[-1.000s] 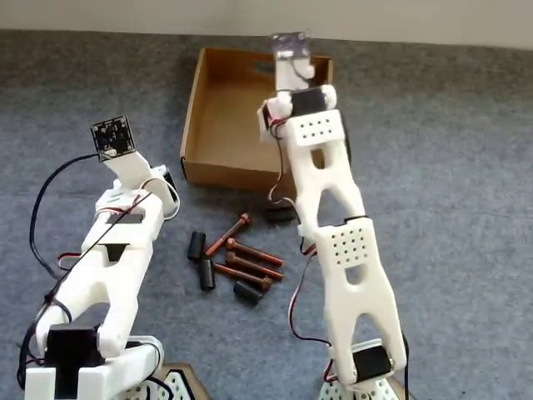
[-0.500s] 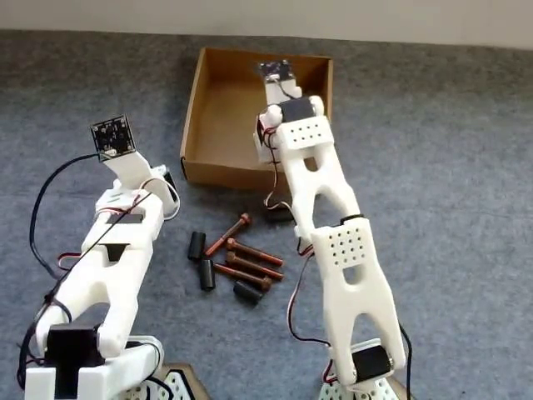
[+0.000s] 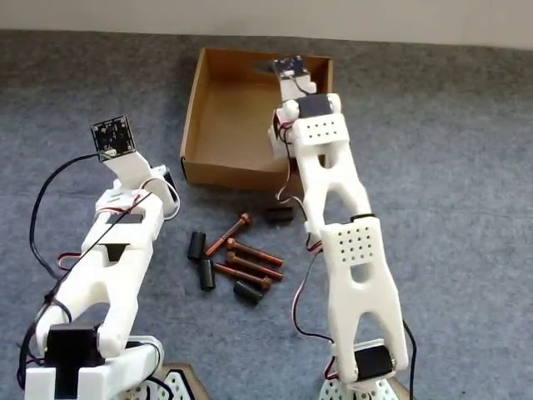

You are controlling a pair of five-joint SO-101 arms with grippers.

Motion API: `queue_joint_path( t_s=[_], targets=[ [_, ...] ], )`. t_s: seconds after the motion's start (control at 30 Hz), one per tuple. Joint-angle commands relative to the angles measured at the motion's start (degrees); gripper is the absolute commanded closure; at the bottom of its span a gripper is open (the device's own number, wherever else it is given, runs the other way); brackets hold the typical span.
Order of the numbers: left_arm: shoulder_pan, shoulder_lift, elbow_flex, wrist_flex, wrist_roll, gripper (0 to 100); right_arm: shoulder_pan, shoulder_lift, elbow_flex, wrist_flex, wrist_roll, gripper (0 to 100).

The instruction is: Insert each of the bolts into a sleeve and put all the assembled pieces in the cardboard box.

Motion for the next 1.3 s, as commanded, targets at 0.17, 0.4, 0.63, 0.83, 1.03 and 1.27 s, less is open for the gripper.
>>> queue_joint_path(
  t_s=[0.17,0.4,0.63,0.83,1.03,1.27],
  targets=[
    [0.8,0.1,-2.5,-1.0,0.1,99,0.6,-1.2,-14.3,1.1,-8.4,99.2],
    [0.8,0.1,-2.5,-1.0,0.1,99,-1.5,0.7,-9.1,0.9,-5.0,99.2],
    [0.8,0.1,-2.5,-1.0,0.1,99,-2.0,5.9,-7.7,0.9,-2.5,99.2],
    [0.8,0.1,-2.6,-1.0,0.1,99,-0.3,5.8,-7.6,1.9,-0.4,99.2],
    [0.8,0.1,-2.6,-1.0,0.1,99,2.5,5.8,-7.6,2.6,-0.4,99.2],
    [0.8,0.1,-2.6,-1.0,0.1,99,4.0,5.8,-9.9,2.2,-0.4,99.2]
  ],
)
